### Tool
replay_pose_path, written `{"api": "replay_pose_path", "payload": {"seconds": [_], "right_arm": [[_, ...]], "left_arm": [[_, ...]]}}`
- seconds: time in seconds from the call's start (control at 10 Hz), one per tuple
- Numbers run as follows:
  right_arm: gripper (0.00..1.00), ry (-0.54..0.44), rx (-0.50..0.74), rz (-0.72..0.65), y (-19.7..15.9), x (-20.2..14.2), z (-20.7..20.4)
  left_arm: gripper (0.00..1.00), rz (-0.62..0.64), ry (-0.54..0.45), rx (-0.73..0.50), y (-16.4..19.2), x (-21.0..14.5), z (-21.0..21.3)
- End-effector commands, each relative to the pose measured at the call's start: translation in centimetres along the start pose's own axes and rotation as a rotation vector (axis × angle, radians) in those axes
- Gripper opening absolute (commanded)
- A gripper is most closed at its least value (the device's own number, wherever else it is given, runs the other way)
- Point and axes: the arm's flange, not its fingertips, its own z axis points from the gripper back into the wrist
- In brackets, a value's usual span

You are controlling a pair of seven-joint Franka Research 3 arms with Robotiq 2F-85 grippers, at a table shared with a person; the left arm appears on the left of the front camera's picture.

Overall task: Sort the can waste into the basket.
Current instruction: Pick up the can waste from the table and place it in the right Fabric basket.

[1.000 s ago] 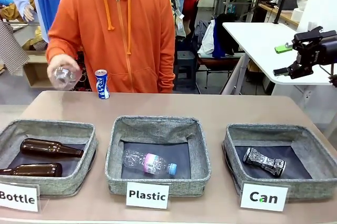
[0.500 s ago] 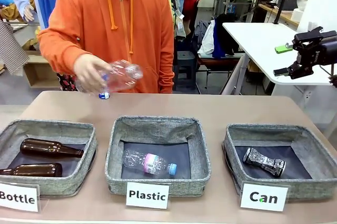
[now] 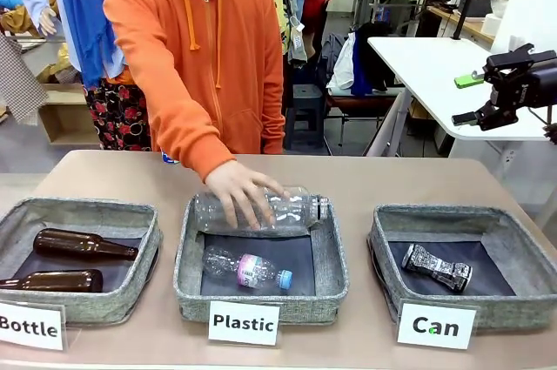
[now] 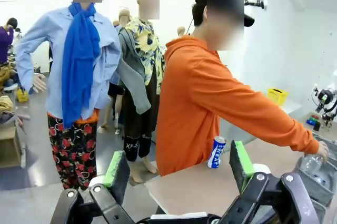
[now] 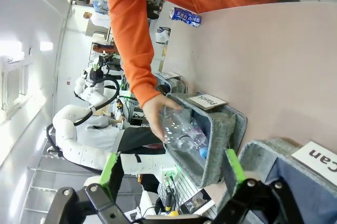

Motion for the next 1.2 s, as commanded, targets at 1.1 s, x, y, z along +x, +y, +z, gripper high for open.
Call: {"api": "replay_pose_path", "payload": {"seconds": [1.1], "right_arm": [[1.00, 0.011, -0.002, 0.004, 0.3, 0.1, 0.0]], "left_arm": [[1.00, -0.356, 0.695, -0.215, -7.7, -5.5, -29.8]]}}
